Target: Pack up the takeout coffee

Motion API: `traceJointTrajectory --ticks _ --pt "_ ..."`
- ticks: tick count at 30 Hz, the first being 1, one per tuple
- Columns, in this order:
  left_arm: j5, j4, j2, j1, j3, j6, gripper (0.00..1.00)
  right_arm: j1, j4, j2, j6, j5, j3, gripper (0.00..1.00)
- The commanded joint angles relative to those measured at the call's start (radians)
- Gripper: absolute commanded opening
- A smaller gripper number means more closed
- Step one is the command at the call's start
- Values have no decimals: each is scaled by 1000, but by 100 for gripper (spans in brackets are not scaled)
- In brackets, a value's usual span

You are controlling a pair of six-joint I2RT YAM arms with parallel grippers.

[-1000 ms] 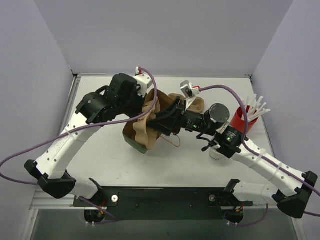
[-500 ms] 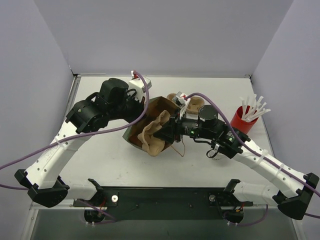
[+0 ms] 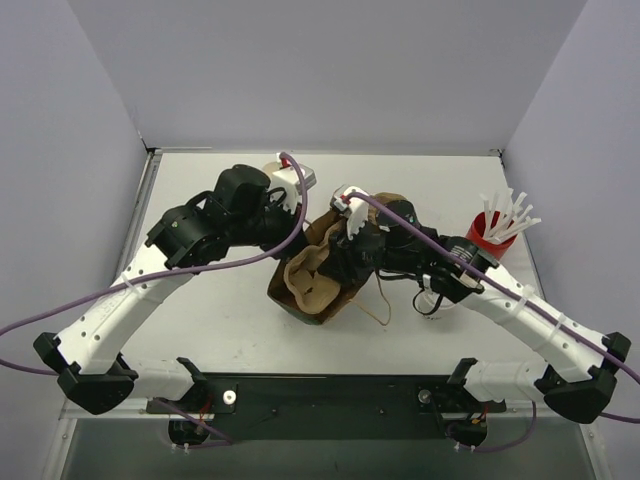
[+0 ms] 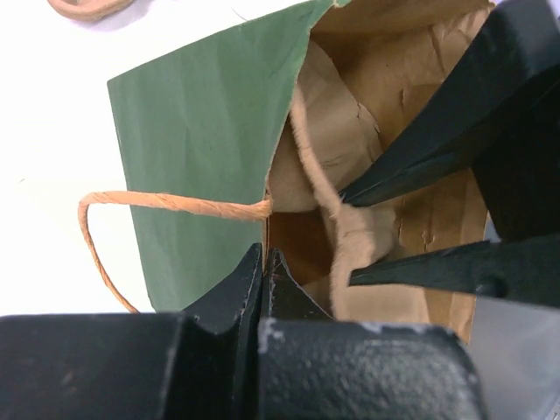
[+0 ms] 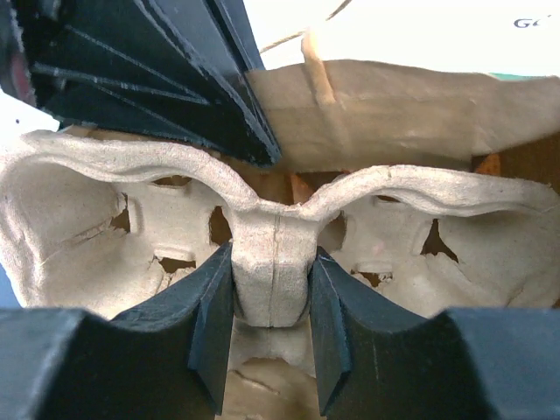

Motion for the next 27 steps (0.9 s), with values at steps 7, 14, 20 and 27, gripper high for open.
traceJointTrajectory --ticks 7,14,20,27 --pt "-81 15 115 -6 53 -30 0 60 -163 162 -100 168 101 19" --pt "-112 29 172 7 51 -62 0 63 -195 240 -101 233 95 18" --pt "-251 6 184 15 24 -84 0 64 -226 295 -72 273 78 17" --pt "-437 6 153 4 -8 -69 0 64 -252 336 -54 280 66 16"
